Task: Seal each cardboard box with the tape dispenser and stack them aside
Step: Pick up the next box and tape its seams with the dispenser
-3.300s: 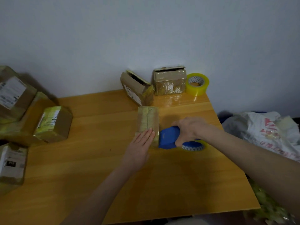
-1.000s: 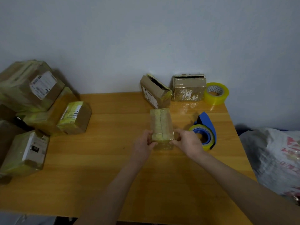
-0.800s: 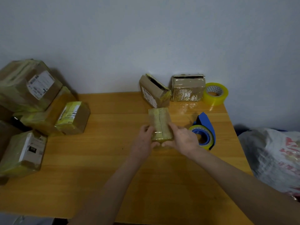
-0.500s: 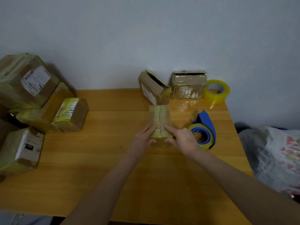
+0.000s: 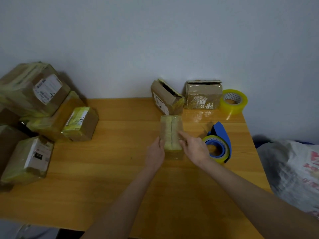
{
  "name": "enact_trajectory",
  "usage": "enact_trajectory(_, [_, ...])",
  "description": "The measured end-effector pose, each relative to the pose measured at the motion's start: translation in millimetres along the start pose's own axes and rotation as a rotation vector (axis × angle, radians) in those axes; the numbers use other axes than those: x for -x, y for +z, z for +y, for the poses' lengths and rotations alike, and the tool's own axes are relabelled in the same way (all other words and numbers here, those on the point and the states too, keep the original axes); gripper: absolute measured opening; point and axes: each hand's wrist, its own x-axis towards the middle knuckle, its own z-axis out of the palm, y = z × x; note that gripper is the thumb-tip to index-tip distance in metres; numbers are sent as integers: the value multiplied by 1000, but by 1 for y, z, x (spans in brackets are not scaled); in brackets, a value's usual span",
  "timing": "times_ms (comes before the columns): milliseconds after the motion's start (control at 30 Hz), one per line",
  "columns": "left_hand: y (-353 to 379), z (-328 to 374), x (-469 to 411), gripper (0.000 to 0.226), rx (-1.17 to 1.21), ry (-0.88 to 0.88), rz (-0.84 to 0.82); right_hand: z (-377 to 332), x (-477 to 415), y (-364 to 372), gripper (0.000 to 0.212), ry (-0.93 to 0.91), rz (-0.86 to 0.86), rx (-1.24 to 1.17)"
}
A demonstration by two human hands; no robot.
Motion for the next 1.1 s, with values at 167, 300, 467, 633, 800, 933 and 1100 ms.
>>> enact_trajectory(167, [0, 8, 5, 52, 135, -125, -28, 0, -3, 0, 71, 194, -157, -193])
enact_trajectory(300, [-19, 8, 3, 40, 23, -110, 65, -18, -10, 2, 54, 91, -163, -93])
enact_trajectory(467, [-82, -9, -16, 32, -104, -81, 237, -75, -29, 11, 55, -45, -154, -311])
enact_trajectory(633, [-136, -28, -57, 36, -134, -84, 307, -146, -67, 29, 66, -18, -176, -593])
enact_trajectory(800, [-182, -67, -112, 33, -81, -64, 312, -207, -120, 69, 49, 43, -141, -708])
enact_trajectory(933, [-215, -99, -164, 33, -146, -22, 203, -251, -173, 100, 51, 167, -102, -713])
enact_trajectory(1100, [-238, -128, -204, 43, -141, 25, 203, -284, -227, 132, 42, 317, -56, -718])
